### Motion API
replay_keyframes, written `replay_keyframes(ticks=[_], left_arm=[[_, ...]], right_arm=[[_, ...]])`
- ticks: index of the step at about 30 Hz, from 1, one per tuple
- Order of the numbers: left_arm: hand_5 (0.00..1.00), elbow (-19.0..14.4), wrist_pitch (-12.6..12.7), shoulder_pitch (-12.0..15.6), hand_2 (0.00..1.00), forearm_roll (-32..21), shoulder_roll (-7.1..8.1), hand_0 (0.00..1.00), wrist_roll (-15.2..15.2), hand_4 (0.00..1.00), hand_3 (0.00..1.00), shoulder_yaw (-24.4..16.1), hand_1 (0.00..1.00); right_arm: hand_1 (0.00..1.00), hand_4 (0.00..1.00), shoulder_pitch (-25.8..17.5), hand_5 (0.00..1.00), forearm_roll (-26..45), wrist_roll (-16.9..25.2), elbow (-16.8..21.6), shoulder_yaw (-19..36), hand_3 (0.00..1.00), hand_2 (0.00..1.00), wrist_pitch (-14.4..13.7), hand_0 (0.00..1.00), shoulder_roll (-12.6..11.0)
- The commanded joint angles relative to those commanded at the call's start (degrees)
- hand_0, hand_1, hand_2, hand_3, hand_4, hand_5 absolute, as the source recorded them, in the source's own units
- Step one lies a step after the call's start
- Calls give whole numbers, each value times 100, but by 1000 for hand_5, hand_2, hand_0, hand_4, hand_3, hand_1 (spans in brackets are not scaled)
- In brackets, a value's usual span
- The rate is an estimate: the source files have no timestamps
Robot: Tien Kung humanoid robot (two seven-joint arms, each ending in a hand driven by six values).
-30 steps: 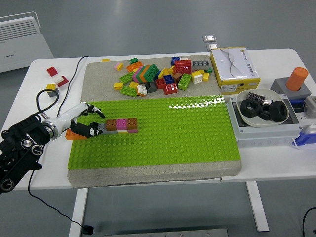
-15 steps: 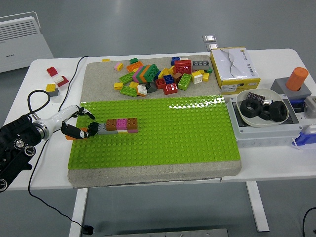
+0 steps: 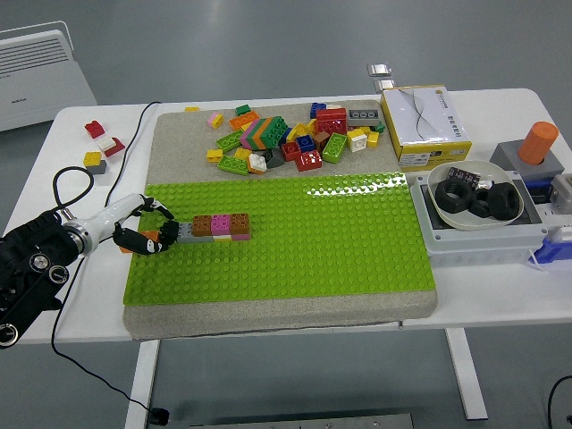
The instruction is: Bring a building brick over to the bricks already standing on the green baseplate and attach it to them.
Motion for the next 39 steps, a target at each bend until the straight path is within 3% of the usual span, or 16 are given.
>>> replay_keyframes(ticks=[1,6,7,24,25,30,31,39], left_arm=[[2,2,8,-1,922,-2,-5,946,-7,848,633,2,951],[2,9,53,2,922,-12,-38,946,-36,848,633,8,951],[2,11,59,5,918,-13,-43,945,-40,833,590,9,950],[2,23,155,12,916,9,-66,945,-63,827,582,12,950],[2,21,176,12,905,10,-69,941,-67,759,569,15,944],[2,12,280,15,905,14,-91,941,-91,759,569,26,944],[2,10,295,16,887,14,-94,934,-96,690,563,28,936],[2,0,383,21,876,-16,-112,929,-135,647,555,42,930]], right_arm=[[622,719,0,961,0,0,0,0,710,620,0,662,1],[622,719,-1,961,0,-1,0,0,710,620,-2,662,3],[623,721,0,961,0,-2,0,0,711,620,-2,661,3],[624,720,-1,959,0,-8,0,0,711,620,-9,661,8],[624,722,-2,958,0,-8,0,0,712,620,-9,662,8],[624,722,-1,958,0,-7,0,0,712,620,-11,662,8],[624,720,0,957,0,-8,0,0,712,620,-11,659,9],[622,722,2,956,0,-8,0,0,713,620,-14,661,10]])
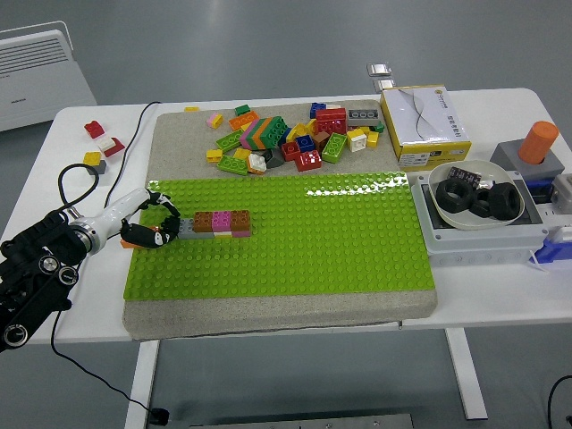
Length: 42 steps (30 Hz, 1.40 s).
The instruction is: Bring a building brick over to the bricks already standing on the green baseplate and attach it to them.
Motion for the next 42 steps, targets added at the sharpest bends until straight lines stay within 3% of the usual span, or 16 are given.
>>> replay_keyframes(ticks=[28,33,34,39,40,42], left_arm=[[2,-50,-160,7,884,-66,38,920,-127,620,601,4,926],[2,-58,-228,6,887,-65,53,920,-133,648,616,2,925],[2,-62,-249,4,897,-65,59,922,-133,736,676,1,930],[2,-92,-338,-10,897,-68,94,922,-143,736,676,-6,930],[2,-99,-349,-13,905,-66,99,924,-143,797,742,-7,934],[2,-106,-361,-16,905,-59,105,924,-141,797,742,-6,934]], right_arm=[[624,732,2,961,0,-4,0,0,714,621,-2,665,-6],[624,734,2,963,0,-5,0,0,713,620,-2,665,-9],[625,734,2,964,0,-4,0,0,712,621,-2,665,-10],[625,734,3,964,0,0,0,0,712,621,0,665,-13],[624,734,3,963,0,2,0,0,712,619,0,665,-13],[624,734,3,963,0,4,0,0,712,619,1,665,-13]])
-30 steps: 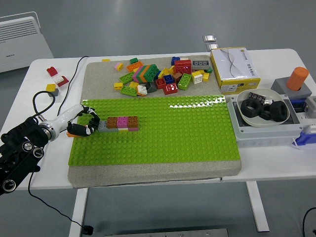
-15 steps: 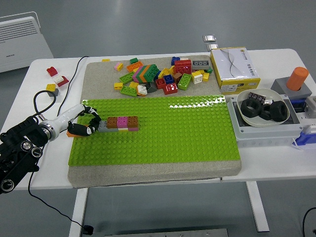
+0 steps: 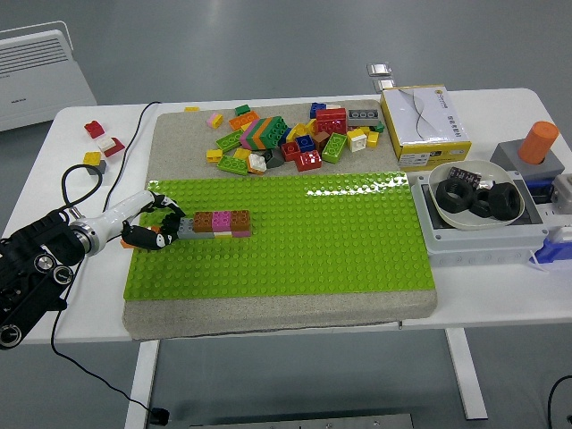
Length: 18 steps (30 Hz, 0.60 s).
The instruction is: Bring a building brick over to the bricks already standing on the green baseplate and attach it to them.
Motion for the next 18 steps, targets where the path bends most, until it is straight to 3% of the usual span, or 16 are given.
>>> replay_keyframes(ticks=[18], left_arm=[[2,49,-15,-79,944,198,143,935,1,795,710,130,948]], right_arm=[[624,733,10,962,0,17,0,0,709,619,5,665,-18]])
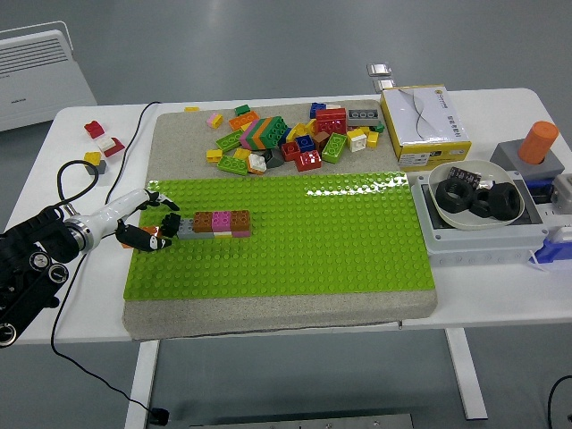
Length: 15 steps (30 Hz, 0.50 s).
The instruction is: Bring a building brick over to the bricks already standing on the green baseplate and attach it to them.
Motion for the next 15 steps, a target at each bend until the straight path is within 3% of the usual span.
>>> replay_keyframes(ticks=[15], left_arm=[[2,58,201,-102,946,182,-32,936,-49,793,678,132,951]], right_arm=[[624,731,9,960,0,-3,0,0,707,617,-1,664,-4]])
